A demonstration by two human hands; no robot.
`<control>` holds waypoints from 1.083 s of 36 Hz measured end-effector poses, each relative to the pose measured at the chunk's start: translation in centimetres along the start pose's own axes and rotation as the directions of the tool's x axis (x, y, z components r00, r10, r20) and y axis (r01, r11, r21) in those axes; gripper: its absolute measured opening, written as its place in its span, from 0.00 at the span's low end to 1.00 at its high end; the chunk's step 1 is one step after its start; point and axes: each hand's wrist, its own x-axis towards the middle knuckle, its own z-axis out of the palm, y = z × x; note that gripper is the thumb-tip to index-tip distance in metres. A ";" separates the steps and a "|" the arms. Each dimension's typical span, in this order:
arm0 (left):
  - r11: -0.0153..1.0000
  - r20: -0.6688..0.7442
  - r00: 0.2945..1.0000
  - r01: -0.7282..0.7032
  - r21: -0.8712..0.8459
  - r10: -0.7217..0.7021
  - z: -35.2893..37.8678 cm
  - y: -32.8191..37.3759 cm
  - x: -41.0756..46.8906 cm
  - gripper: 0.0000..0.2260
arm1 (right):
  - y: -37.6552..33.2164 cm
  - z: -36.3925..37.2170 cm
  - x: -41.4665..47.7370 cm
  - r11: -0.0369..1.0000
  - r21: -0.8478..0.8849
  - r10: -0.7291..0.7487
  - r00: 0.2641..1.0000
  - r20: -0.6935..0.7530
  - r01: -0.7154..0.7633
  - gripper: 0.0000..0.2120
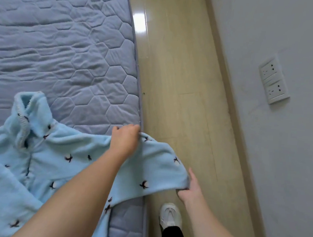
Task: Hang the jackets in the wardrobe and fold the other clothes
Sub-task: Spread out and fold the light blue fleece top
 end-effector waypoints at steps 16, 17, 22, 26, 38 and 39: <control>0.025 0.340 0.937 0.339 -0.940 0.075 -20.0 -5.2 -18.5 0.23 | 9.7 9.7 -25.9 0.002 -0.644 -0.233 0.627 0.744 0.765 0.09; -0.004 0.333 0.939 0.335 -0.942 0.089 -21.1 -6.9 -20.3 0.28 | 11.5 10.3 -27.0 -0.196 -0.642 -0.206 0.609 0.766 0.741 0.04; -0.104 0.310 0.949 0.314 -0.944 0.054 -24.1 -16.7 -30.6 0.37 | 22.0 11.3 -31.0 -0.692 -0.261 0.048 0.404 0.913 0.673 0.03; -0.104 0.341 0.920 0.326 -0.939 -0.195 -21.0 -24.5 -37.5 0.13 | 30.8 9.8 -31.2 -0.764 -0.150 0.317 0.568 0.759 0.627 0.18; -0.126 0.535 0.449 0.670 -0.731 -0.716 -1.4 -32.3 -44.5 0.17 | 34.6 8.0 -21.9 -0.897 -0.032 0.405 0.847 0.344 0.442 0.33; -0.101 0.538 0.464 0.684 -0.723 -0.703 -0.3 -31.6 -43.7 0.16 | 33.9 8.6 -20.9 -0.908 -0.025 0.387 0.861 0.331 0.418 0.32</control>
